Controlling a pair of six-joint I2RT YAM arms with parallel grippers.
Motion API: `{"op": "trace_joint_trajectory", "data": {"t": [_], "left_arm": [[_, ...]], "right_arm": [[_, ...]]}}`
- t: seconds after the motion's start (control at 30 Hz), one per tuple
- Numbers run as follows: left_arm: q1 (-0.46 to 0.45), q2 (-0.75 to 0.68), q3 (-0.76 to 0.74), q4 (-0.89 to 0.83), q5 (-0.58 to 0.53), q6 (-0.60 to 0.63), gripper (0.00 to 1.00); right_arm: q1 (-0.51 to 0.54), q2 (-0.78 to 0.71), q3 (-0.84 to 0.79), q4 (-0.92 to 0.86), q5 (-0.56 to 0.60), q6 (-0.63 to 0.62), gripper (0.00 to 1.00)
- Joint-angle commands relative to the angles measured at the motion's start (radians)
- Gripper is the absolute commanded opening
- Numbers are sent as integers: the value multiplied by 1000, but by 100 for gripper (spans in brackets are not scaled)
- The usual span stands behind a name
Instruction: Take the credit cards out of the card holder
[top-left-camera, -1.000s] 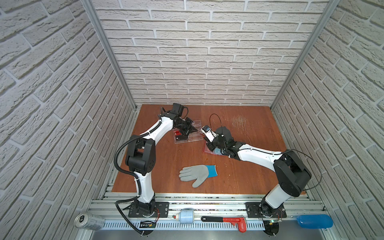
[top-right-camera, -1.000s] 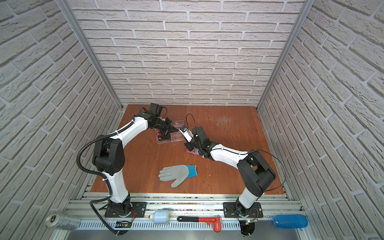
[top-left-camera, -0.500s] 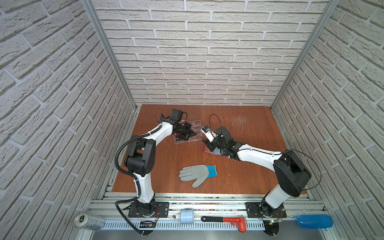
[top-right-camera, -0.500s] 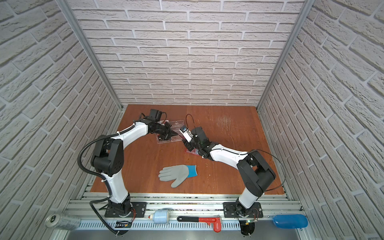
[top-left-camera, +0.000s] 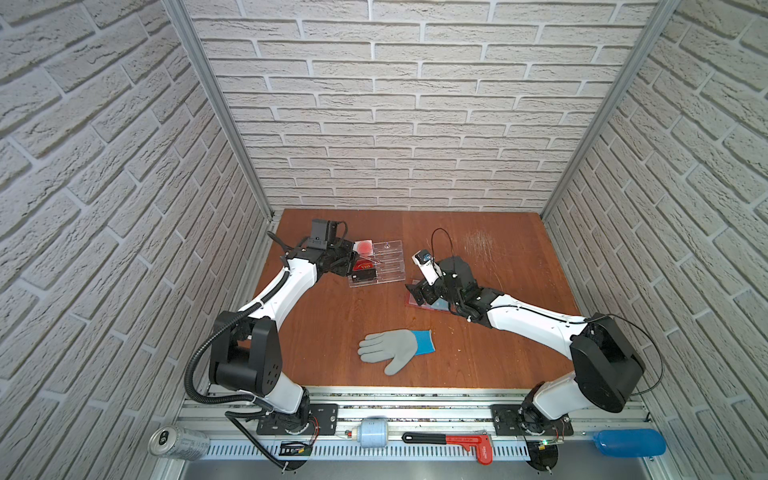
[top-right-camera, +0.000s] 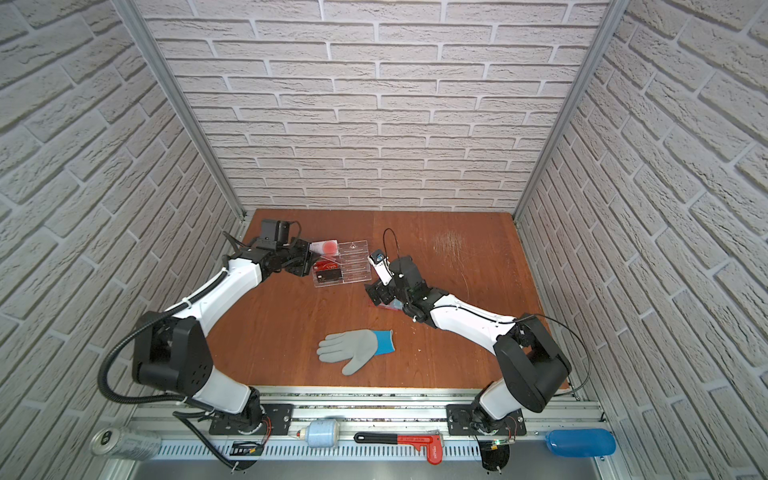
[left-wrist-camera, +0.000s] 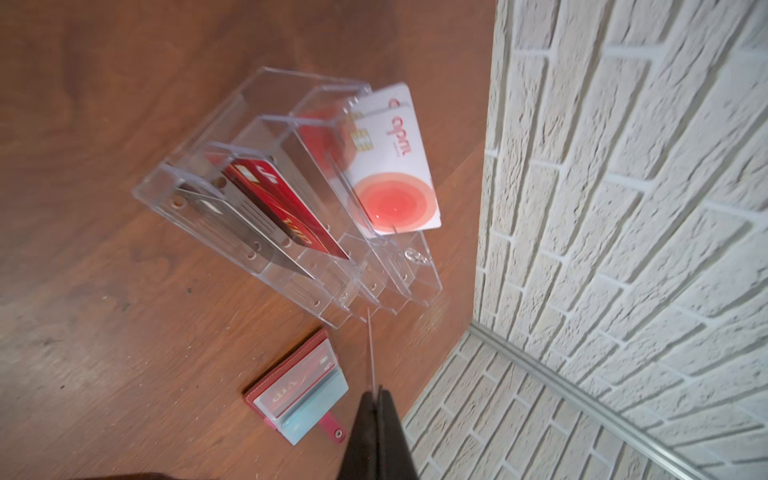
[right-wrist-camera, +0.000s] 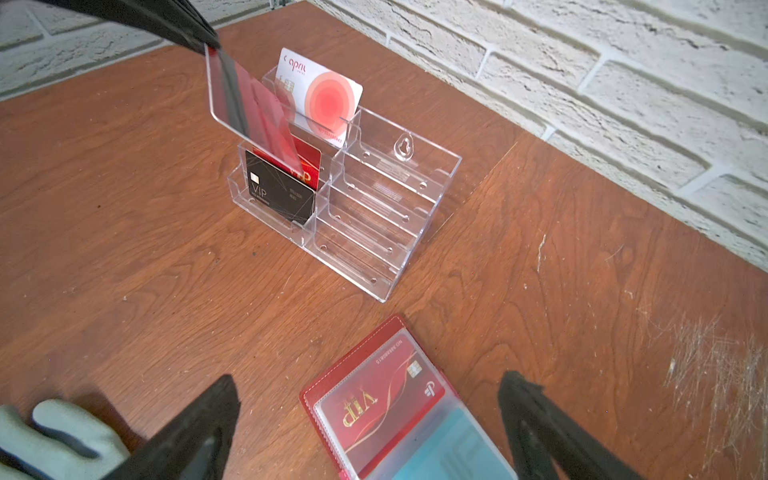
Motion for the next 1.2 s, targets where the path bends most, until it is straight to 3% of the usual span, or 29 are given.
{"op": "trace_joint_trajectory", "data": {"t": [0.0, 0.17, 0.5, 0.83, 1.17], "left_arm": [[8, -54, -16, -149, -212, -124, 0], [4, -107, -63, -140, -334, -253, 0], [-29, -33, -50, -113, -391, -446, 0], [-119, 125, 90, -139, -425, -509, 0], [-124, 188, 142, -163, -451, -537, 0]], "right_arm": [[7, 15, 27, 9, -31, 43, 100], [7, 45, 72, -19, -92, 69, 100], [9, 67, 99, -21, -173, 128, 100], [9, 63, 104, -28, -180, 123, 100], [9, 63, 101, -26, -181, 121, 100]]}}
